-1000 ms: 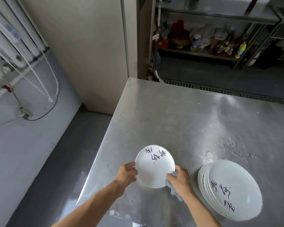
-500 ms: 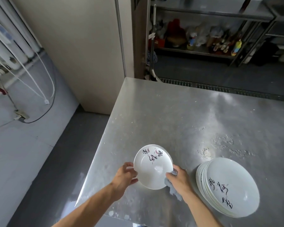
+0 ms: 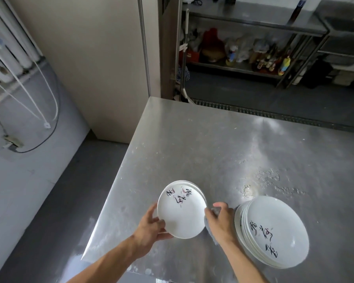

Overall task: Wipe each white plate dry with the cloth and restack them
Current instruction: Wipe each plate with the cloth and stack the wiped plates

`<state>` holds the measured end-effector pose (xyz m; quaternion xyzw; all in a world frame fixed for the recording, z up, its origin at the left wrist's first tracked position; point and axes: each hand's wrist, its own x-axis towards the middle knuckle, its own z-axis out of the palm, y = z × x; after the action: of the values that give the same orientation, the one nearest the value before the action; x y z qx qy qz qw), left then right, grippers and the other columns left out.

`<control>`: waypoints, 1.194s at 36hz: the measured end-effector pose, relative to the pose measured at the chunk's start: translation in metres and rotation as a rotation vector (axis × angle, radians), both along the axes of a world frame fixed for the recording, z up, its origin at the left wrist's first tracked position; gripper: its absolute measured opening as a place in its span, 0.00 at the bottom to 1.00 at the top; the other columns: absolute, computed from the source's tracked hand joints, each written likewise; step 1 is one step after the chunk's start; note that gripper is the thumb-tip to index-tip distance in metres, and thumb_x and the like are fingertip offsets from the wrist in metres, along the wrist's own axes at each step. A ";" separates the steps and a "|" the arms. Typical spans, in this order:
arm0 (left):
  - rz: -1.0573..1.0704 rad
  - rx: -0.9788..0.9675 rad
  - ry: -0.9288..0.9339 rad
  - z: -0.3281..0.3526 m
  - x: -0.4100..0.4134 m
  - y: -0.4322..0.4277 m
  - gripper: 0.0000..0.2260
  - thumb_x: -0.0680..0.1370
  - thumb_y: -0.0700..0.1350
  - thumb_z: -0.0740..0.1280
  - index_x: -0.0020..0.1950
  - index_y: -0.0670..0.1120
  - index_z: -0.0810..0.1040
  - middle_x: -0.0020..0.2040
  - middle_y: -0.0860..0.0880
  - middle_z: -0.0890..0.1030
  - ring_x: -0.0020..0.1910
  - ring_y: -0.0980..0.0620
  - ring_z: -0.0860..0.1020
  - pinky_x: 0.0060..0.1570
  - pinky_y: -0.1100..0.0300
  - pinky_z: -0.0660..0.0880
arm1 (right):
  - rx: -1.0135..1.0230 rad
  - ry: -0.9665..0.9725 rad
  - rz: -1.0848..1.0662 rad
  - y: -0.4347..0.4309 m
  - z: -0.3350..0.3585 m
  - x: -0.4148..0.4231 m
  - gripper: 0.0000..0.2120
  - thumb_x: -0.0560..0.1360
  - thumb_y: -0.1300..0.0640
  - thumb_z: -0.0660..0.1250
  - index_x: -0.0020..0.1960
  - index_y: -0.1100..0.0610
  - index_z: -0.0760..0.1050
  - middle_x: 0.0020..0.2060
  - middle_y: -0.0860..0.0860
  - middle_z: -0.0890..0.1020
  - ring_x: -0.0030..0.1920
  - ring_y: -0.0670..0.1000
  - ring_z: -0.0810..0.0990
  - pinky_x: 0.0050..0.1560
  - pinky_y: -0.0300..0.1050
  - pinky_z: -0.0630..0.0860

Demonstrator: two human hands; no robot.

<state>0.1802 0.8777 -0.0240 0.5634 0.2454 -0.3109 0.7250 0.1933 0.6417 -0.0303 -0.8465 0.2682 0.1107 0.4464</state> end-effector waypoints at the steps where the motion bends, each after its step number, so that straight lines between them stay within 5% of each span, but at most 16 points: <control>1: 0.008 -0.009 -0.001 0.000 -0.002 0.000 0.31 0.71 0.36 0.67 0.72 0.56 0.71 0.57 0.35 0.82 0.50 0.36 0.85 0.51 0.42 0.84 | 0.008 -0.022 -0.039 0.002 0.003 0.000 0.09 0.78 0.57 0.65 0.58 0.54 0.70 0.54 0.52 0.70 0.50 0.53 0.78 0.49 0.44 0.74; 4: 0.020 -0.033 -0.019 0.003 -0.004 0.000 0.31 0.71 0.37 0.67 0.73 0.56 0.72 0.56 0.36 0.83 0.52 0.36 0.85 0.50 0.44 0.84 | -0.075 -0.143 -0.096 0.005 0.011 0.004 0.10 0.78 0.64 0.63 0.60 0.60 0.73 0.51 0.48 0.66 0.58 0.60 0.74 0.55 0.41 0.68; 7: 0.008 -0.044 -0.062 0.013 -0.005 -0.002 0.31 0.71 0.38 0.67 0.72 0.59 0.72 0.54 0.37 0.84 0.52 0.37 0.86 0.50 0.45 0.84 | -0.073 -0.221 -0.045 0.007 0.023 0.011 0.20 0.77 0.67 0.66 0.68 0.61 0.71 0.61 0.53 0.66 0.58 0.47 0.70 0.60 0.40 0.69; 11: -0.016 -0.039 -0.145 0.033 -0.004 -0.003 0.32 0.72 0.38 0.66 0.74 0.60 0.70 0.59 0.35 0.83 0.53 0.38 0.85 0.52 0.44 0.84 | -0.075 -0.406 0.052 0.017 0.037 0.020 0.31 0.76 0.66 0.68 0.76 0.54 0.64 0.65 0.46 0.69 0.61 0.42 0.70 0.61 0.35 0.67; 16: -0.054 -0.017 -0.239 0.052 -0.009 -0.006 0.30 0.83 0.30 0.58 0.77 0.60 0.67 0.58 0.38 0.83 0.51 0.40 0.85 0.50 0.48 0.83 | -0.143 -0.596 0.188 0.040 0.054 0.028 0.22 0.79 0.64 0.68 0.72 0.57 0.72 0.68 0.48 0.73 0.69 0.49 0.72 0.70 0.41 0.68; 22: -0.073 -0.015 -0.345 0.080 -0.003 -0.002 0.32 0.80 0.34 0.59 0.75 0.66 0.71 0.63 0.41 0.84 0.55 0.41 0.84 0.53 0.49 0.82 | -0.056 -0.523 0.536 0.073 0.078 0.037 0.23 0.84 0.56 0.61 0.78 0.52 0.65 0.76 0.39 0.62 0.78 0.39 0.56 0.73 0.28 0.50; 27: -0.021 -0.009 -0.359 0.087 0.010 0.015 0.32 0.82 0.32 0.57 0.74 0.66 0.73 0.62 0.38 0.84 0.58 0.40 0.84 0.54 0.49 0.82 | -0.035 -0.494 0.849 0.088 0.089 0.036 0.21 0.85 0.54 0.54 0.77 0.48 0.67 0.75 0.34 0.60 0.76 0.31 0.50 0.75 0.30 0.49; 32: 0.049 -0.034 -0.361 0.092 0.018 0.032 0.32 0.82 0.31 0.54 0.74 0.63 0.74 0.65 0.41 0.84 0.62 0.36 0.83 0.58 0.46 0.82 | -0.065 -0.482 0.946 0.082 0.098 0.032 0.20 0.85 0.56 0.55 0.74 0.47 0.71 0.76 0.35 0.65 0.77 0.33 0.51 0.75 0.30 0.51; 38: 0.110 -0.051 -0.358 0.100 0.018 0.043 0.29 0.84 0.32 0.56 0.74 0.64 0.73 0.63 0.43 0.85 0.58 0.35 0.85 0.52 0.49 0.84 | -0.494 -0.533 0.803 0.068 0.101 0.038 0.28 0.77 0.67 0.57 0.75 0.51 0.69 0.76 0.46 0.67 0.79 0.56 0.58 0.78 0.45 0.51; 43: 0.008 -0.064 -0.381 0.108 0.008 0.042 0.28 0.79 0.39 0.64 0.71 0.67 0.76 0.61 0.44 0.86 0.55 0.39 0.86 0.55 0.47 0.83 | -0.478 -0.473 0.599 0.067 0.104 0.049 0.29 0.80 0.69 0.54 0.78 0.49 0.64 0.79 0.45 0.59 0.80 0.52 0.54 0.77 0.42 0.57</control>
<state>0.1878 0.9195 0.0836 0.5878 0.0959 -0.2032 0.7772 0.2418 0.7084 0.0737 -0.9682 -0.0797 -0.0265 0.2358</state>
